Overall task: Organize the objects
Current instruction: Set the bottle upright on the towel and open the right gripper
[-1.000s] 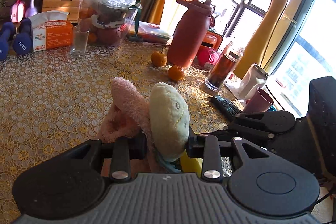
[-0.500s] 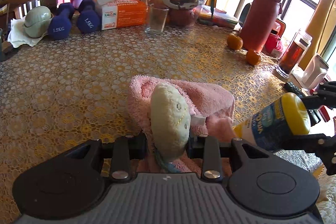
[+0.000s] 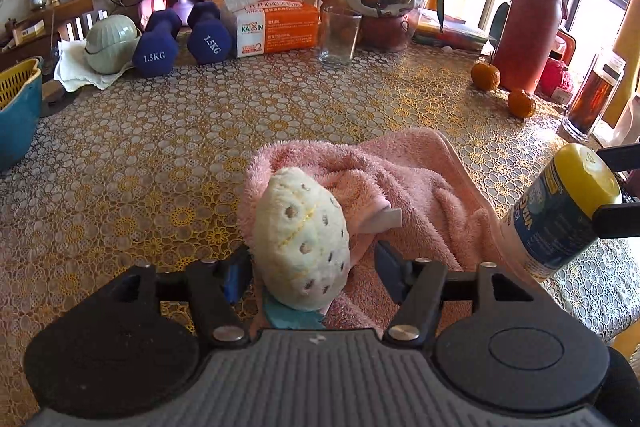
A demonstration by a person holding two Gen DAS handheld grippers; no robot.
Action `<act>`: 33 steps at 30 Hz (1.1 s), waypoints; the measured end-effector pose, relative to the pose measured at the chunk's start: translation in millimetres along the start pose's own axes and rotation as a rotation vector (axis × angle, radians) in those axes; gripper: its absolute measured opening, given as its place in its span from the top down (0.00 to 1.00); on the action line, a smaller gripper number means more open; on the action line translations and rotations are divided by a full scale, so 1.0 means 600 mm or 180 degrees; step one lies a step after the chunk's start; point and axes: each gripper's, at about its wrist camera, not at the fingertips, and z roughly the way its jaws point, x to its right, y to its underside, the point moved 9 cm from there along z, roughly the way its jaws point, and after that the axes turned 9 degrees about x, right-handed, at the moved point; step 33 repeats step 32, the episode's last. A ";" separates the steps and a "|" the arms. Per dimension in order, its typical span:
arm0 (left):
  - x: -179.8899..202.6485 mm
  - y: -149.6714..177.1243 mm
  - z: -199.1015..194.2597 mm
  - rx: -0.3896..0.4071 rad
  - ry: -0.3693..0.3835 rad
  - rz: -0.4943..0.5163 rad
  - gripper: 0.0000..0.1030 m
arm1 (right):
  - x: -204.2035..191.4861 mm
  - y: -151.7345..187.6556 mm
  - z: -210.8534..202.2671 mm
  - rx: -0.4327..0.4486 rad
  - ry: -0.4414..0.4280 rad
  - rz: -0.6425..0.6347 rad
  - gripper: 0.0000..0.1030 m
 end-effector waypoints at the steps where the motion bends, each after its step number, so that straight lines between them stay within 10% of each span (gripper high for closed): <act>1: -0.001 -0.004 -0.007 0.0042 -0.0010 -0.0009 0.29 | 0.001 -0.001 -0.004 0.0019 -0.0007 0.0029 0.30; 14: 0.038 -0.006 -0.115 0.0369 -0.0118 0.0104 0.00 | -0.014 0.014 -0.073 0.0474 -0.0021 0.0370 0.12; 33: 0.122 0.038 -0.238 0.0657 -0.0117 0.0374 0.00 | -0.046 0.060 -0.160 0.0775 -0.0078 0.0602 0.11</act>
